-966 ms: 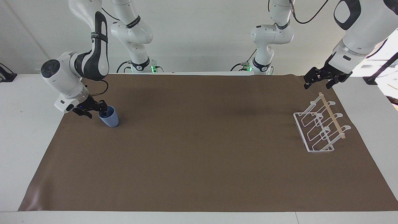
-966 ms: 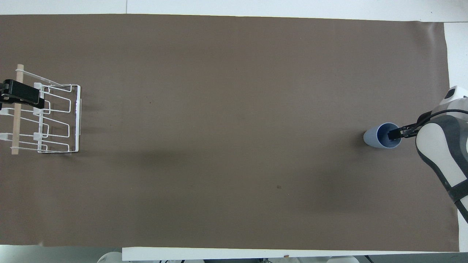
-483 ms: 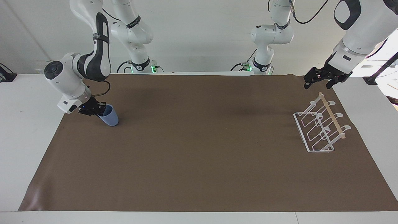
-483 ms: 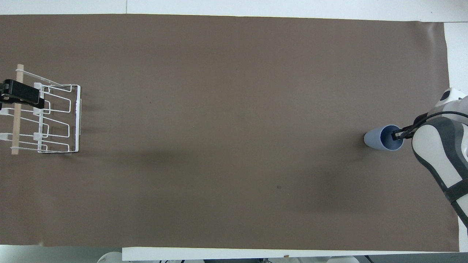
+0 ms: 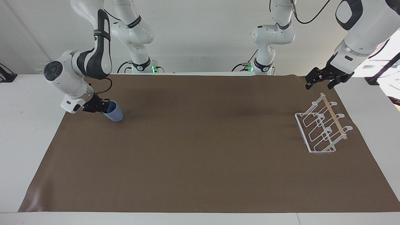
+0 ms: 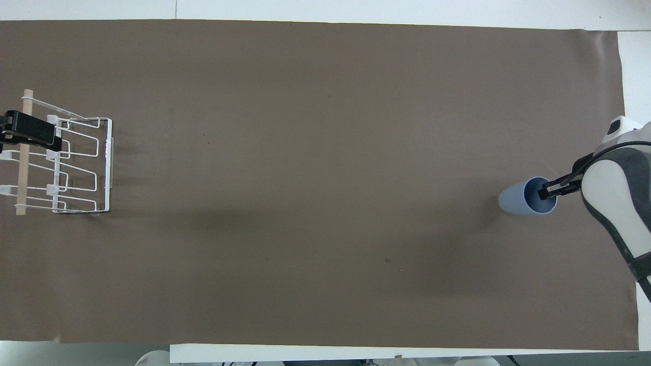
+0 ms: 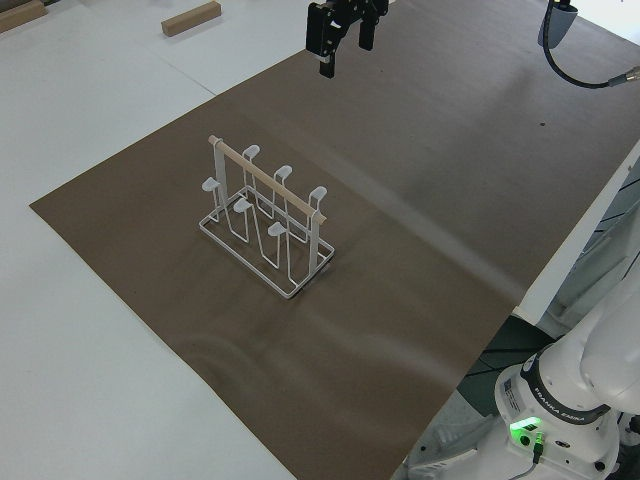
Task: Hang cup on cup holder
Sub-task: 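Lift the blue cup with the right gripper toward the left gripper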
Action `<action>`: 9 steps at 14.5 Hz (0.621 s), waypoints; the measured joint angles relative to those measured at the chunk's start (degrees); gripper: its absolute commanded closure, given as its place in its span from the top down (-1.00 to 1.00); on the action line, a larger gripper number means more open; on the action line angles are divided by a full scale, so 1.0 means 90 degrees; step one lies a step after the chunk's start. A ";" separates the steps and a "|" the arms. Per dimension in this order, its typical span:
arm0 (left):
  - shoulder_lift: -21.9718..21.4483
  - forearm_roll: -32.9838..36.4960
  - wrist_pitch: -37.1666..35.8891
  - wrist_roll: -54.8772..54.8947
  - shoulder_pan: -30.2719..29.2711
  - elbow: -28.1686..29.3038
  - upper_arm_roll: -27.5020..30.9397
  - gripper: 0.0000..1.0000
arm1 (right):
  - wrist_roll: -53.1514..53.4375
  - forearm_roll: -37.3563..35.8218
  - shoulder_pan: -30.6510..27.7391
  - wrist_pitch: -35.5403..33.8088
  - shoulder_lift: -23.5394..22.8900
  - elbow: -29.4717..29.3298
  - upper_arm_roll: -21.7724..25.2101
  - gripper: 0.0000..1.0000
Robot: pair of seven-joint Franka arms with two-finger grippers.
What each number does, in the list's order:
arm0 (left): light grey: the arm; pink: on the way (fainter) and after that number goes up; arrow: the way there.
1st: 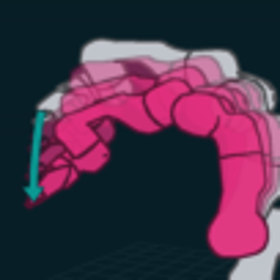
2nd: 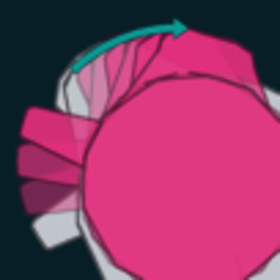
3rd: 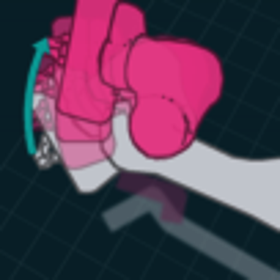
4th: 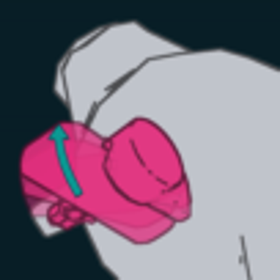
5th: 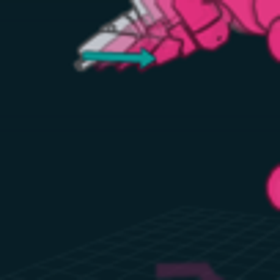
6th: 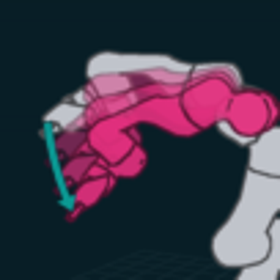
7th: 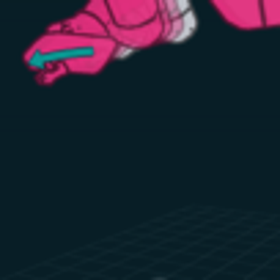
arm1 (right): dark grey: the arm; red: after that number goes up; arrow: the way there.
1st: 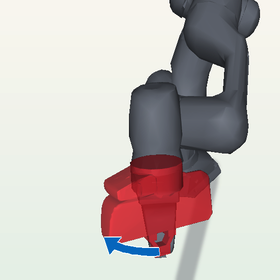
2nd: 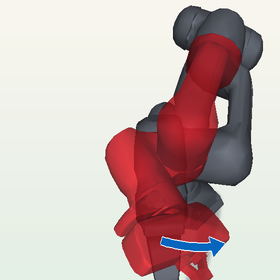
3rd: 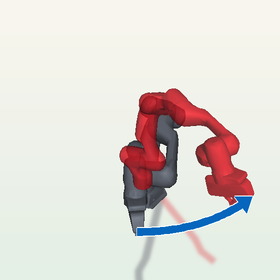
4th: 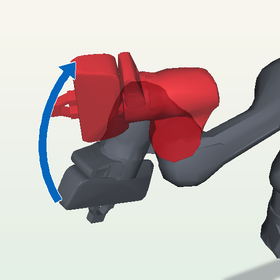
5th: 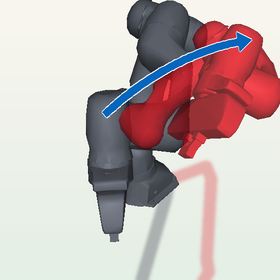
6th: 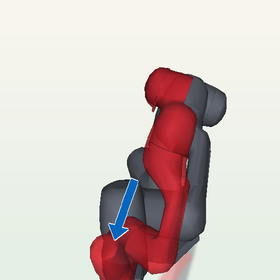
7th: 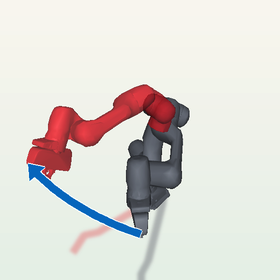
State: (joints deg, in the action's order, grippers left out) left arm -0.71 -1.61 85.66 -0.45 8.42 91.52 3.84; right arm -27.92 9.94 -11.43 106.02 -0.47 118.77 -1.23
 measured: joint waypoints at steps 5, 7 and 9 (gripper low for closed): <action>-0.0023 0.0010 -0.0390 -0.0002 -0.0221 0.0048 0.0007 1.00 | 0.0006 0.2301 0.0659 -0.1116 0.0347 -0.0306 -0.0034 -1.00; -0.0080 0.0009 -0.0502 -0.0287 -0.0224 0.0047 -0.0023 1.00 | 0.0302 0.3232 0.0944 -0.1165 0.0340 -0.0250 -0.0040 -1.00; -0.0125 -0.0005 -0.0592 -0.1461 -0.0037 0.0056 -0.0121 1.00 | 0.1017 0.4385 0.1319 -0.1058 0.0339 -0.0204 -0.0047 -1.00</action>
State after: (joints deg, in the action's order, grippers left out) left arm -1.83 -1.65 80.33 -13.60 8.09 92.03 2.75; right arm -18.76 49.40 0.44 96.49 2.58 116.94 -1.65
